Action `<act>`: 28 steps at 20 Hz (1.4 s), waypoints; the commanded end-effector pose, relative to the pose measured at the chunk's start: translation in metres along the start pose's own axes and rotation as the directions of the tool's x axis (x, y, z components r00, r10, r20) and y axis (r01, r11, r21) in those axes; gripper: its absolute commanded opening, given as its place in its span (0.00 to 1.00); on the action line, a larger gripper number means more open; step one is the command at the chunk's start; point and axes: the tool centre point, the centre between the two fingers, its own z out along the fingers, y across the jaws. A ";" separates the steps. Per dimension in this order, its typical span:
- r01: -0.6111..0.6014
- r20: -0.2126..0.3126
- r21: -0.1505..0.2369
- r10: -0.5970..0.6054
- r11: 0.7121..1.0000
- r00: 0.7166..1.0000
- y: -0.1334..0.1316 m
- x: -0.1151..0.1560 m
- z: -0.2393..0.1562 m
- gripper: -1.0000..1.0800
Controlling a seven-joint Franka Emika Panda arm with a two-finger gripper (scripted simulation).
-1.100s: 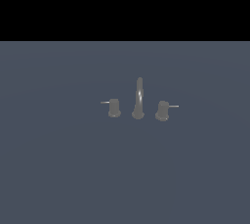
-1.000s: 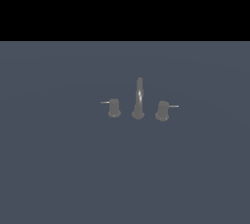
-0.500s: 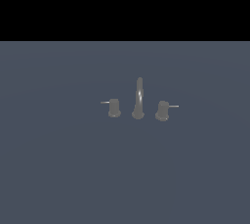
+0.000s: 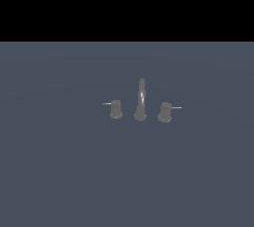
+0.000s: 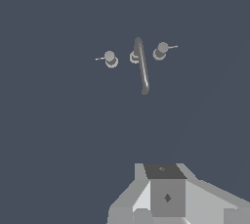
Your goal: Turn on the faucet by rotating a designated handle.
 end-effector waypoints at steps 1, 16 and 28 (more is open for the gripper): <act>-0.065 0.001 -0.002 0.065 0.998 0.998 -0.004 0.014 0.018 0.00; -0.444 0.002 -0.019 0.445 0.896 0.896 -0.006 0.104 0.128 0.00; -0.690 -0.003 -0.034 0.691 0.723 0.723 0.019 0.170 0.211 0.00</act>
